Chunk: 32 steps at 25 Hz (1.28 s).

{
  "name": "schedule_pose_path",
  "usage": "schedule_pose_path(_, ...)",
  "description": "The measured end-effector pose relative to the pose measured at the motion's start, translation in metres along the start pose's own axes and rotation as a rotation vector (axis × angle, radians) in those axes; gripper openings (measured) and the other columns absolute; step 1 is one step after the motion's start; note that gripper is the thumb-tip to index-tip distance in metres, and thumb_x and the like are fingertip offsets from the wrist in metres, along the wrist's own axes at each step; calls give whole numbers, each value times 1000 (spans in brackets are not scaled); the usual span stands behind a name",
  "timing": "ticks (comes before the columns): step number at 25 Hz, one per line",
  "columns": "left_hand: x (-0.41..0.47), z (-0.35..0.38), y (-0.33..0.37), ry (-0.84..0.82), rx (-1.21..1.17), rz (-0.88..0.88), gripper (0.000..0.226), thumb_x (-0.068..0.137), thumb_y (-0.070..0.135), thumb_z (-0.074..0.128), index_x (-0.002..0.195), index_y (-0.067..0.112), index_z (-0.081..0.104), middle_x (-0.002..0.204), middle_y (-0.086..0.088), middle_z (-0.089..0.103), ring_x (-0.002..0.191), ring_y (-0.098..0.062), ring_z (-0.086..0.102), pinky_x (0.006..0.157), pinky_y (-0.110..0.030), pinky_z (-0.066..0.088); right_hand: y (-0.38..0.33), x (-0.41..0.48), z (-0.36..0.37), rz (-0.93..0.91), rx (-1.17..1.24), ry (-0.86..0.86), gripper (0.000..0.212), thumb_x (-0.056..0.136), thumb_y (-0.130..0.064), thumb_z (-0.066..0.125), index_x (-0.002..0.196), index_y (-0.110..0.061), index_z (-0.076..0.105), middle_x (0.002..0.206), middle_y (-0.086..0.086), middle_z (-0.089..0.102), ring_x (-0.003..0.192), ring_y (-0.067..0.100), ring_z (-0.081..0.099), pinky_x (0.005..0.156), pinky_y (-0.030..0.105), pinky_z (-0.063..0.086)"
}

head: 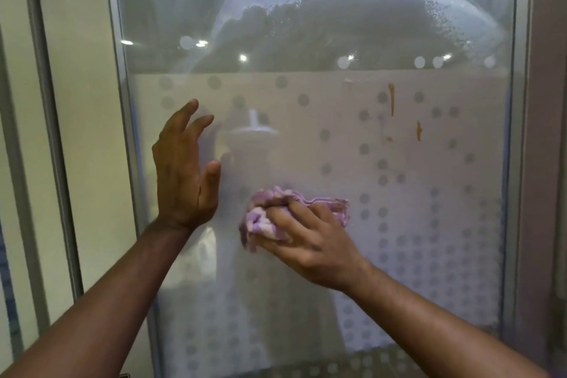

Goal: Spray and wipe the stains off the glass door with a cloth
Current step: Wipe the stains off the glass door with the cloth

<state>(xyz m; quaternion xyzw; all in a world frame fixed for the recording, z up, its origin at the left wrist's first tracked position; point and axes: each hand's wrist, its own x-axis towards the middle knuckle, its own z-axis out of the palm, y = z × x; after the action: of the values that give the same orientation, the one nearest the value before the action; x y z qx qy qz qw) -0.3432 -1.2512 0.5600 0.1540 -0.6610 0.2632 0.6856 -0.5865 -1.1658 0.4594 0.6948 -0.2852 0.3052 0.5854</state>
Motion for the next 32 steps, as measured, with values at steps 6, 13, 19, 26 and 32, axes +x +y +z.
schedule_pose_path(6,-8,9,33,-57,153,16,70,110,64,32,152,12,52,172,-17,42,164,-38,33,130,-44,22,66,-59,-34,595,-118,132,34,99,-23,78,132,-33,77,135,16,72,107,44,70,78,49,52)
schedule_pose_path(13,-17,47,84,-189,308,46,67,109,56,41,154,9,52,175,-18,39,167,-40,29,130,-55,23,63,-63,-31,1072,-172,229,44,97,-30,74,142,-29,71,150,26,59,120,47,59,91,52,49)
schedule_pose_path(19,-29,76,104,-242,402,50,84,107,63,41,169,6,35,181,-22,24,170,-43,18,136,-55,13,59,-98,-39,288,-65,75,46,99,-18,76,142,-34,68,138,13,71,124,39,69,78,44,53)
schedule_pose_path(26,-39,88,97,-223,498,65,85,109,67,38,171,9,30,184,-18,17,172,-38,15,138,-56,14,161,-116,-66,798,-218,177,45,99,-22,66,142,-35,70,148,17,62,110,42,62,81,47,46)
schedule_pose_path(32,-41,90,95,-210,524,75,84,109,65,40,173,12,29,185,-16,15,172,-37,13,138,-57,16,132,-118,-53,845,-127,201,50,99,-28,68,149,-32,64,151,22,57,112,44,59,89,48,44)
